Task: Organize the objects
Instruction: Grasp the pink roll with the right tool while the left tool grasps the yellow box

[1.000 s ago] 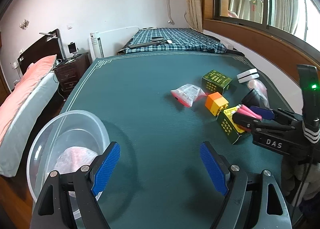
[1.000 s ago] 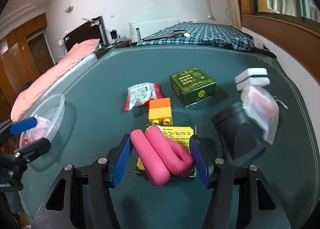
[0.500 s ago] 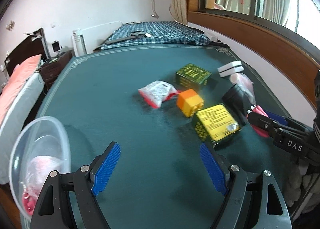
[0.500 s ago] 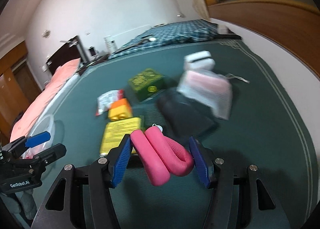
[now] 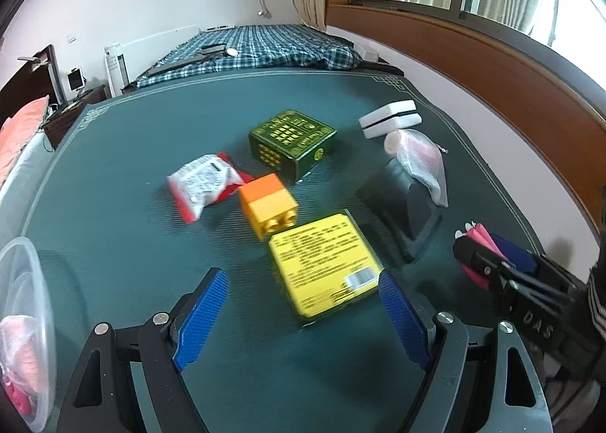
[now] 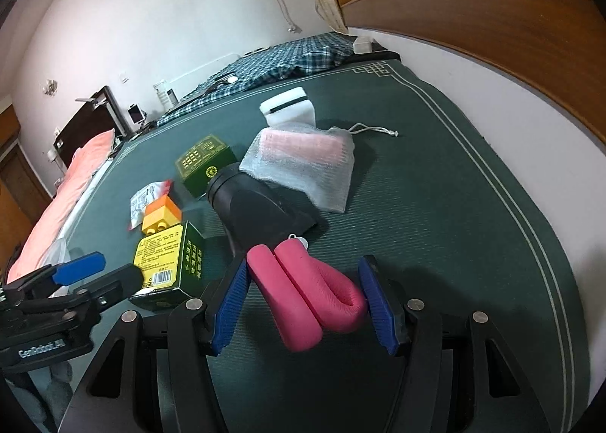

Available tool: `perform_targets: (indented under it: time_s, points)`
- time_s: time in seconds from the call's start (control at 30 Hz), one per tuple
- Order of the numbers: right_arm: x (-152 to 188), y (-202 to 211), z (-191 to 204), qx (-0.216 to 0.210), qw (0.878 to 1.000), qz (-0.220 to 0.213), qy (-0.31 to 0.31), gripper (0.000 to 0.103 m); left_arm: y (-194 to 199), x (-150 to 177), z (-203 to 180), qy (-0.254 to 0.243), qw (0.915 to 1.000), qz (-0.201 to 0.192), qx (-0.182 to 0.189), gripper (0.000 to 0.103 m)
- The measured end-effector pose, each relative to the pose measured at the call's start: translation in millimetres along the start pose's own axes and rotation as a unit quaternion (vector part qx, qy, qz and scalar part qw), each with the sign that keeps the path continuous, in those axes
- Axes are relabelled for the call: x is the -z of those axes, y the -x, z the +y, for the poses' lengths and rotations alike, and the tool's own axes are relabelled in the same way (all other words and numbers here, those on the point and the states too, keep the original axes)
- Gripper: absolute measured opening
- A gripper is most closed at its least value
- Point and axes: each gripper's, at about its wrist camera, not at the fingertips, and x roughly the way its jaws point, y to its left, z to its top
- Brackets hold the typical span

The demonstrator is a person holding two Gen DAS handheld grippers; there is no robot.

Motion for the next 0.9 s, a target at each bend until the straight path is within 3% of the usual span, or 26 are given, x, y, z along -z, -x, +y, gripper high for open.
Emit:
perform_targets:
  time_s: [0.37, 0.9]
  points:
    - [4, -3, -12, -0.004, 1.000, 0.005, -0.027, 0.060, -26, -9, -19, -0.003, 0.9998, 0.013, -0.015, 0.085]
    - [7, -6, -10, -0.011, 0.999, 0.012, -0.030, 0.060, -49, -10, -14, 0.011, 0.9992, 0.021, -0.031, 0.085]
